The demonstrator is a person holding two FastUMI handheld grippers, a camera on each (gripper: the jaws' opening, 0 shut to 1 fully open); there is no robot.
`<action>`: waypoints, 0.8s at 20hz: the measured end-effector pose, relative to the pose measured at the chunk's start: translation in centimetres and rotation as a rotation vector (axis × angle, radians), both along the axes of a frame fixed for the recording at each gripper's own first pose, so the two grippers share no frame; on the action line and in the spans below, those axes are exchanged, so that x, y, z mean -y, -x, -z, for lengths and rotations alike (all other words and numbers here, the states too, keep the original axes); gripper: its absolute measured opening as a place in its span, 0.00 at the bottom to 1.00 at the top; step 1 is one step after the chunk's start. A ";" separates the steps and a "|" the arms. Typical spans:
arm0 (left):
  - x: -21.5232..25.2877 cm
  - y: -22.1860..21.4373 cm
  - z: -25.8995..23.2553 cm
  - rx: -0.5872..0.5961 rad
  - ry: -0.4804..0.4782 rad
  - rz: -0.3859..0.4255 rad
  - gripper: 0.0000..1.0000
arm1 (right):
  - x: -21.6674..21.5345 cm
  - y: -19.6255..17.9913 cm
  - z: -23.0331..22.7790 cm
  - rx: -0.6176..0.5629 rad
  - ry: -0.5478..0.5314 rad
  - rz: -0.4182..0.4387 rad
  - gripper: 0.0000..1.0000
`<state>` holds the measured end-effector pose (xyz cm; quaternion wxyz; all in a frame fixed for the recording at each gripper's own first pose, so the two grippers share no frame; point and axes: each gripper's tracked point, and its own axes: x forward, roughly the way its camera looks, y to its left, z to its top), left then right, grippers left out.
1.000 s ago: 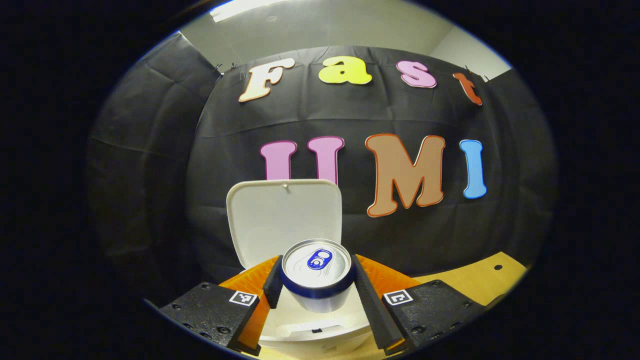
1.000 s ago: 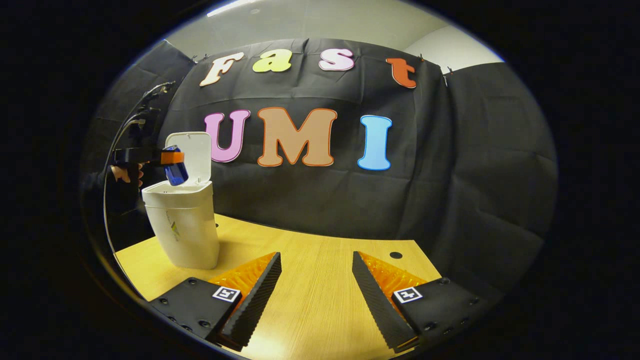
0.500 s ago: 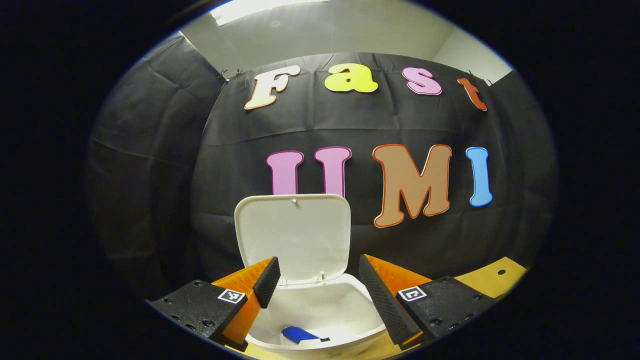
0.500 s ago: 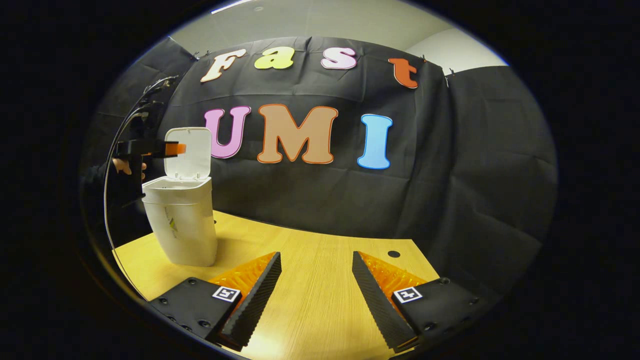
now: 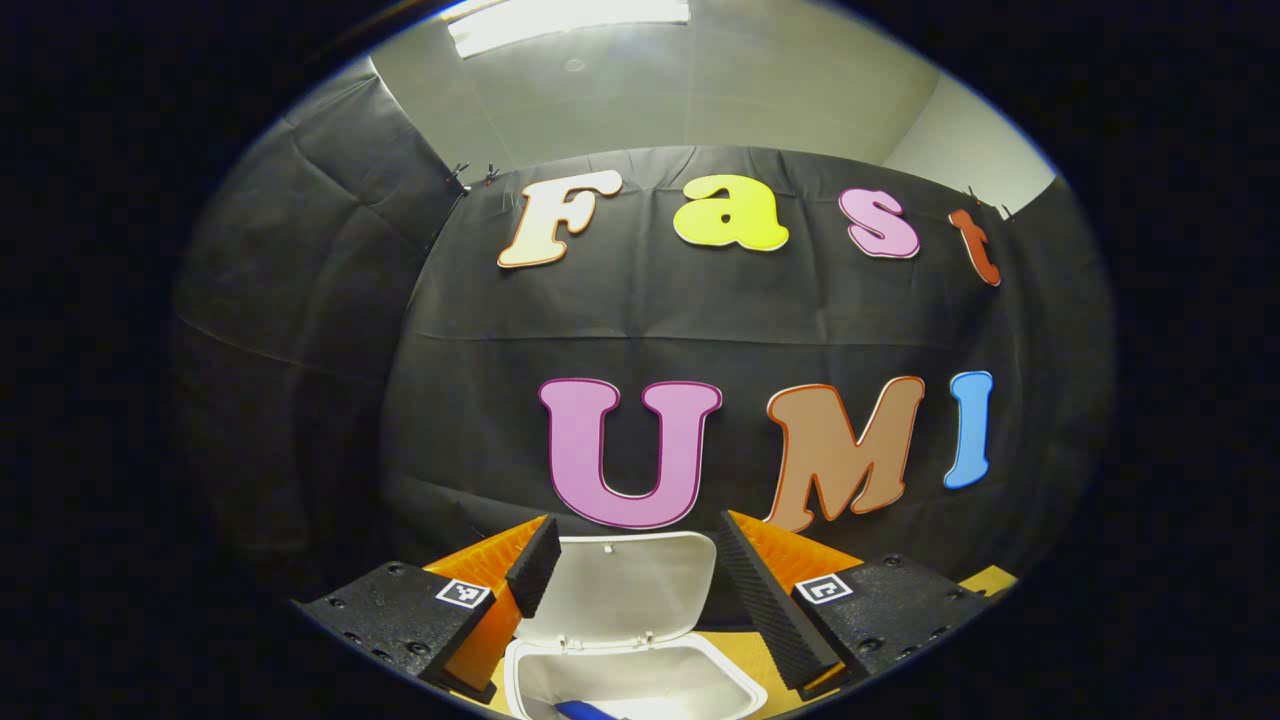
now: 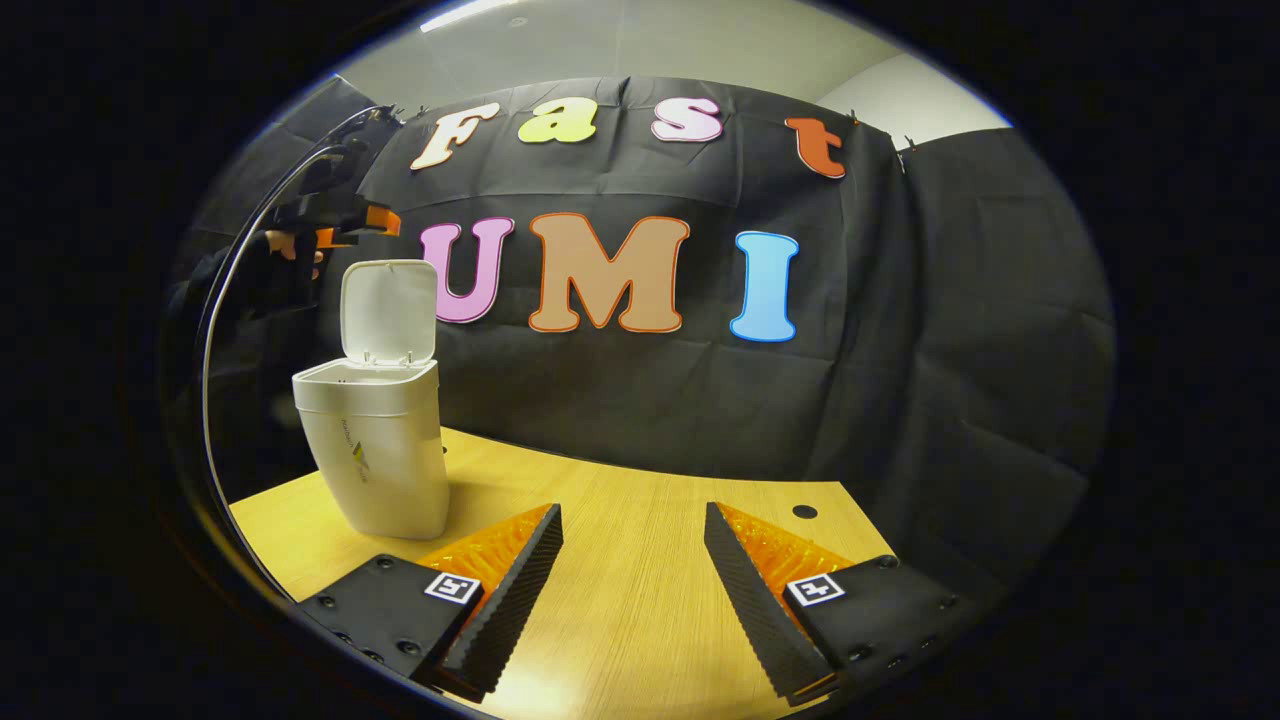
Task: Press the lid of the desktop garbage bin to open it, pick up the crumpled paper on the desktop and throw it into the bin, then pick up the pop can on the desktop and drop it into the bin, and finally close the garbage bin lid.
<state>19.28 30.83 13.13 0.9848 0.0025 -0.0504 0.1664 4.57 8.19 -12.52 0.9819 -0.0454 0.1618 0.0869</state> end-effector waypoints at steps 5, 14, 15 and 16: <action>-2.9 -4.0 -0.1 -0.067 0.003 -0.022 0.94 | 1.0 0.2 -0.4 0.014 0.006 0.027 0.99; -4.8 -8.2 5.3 -0.267 0.059 -0.023 0.94 | 1.6 0.4 -1.0 0.025 0.015 0.047 0.95; -4.4 -8.1 4.8 -0.254 0.082 -0.010 0.96 | 1.5 0.3 -1.1 0.029 0.013 0.045 0.95; -4.1 -7.7 5.2 -0.258 0.102 -0.011 0.94 | 1.5 0.1 -1.1 0.029 0.011 0.041 0.95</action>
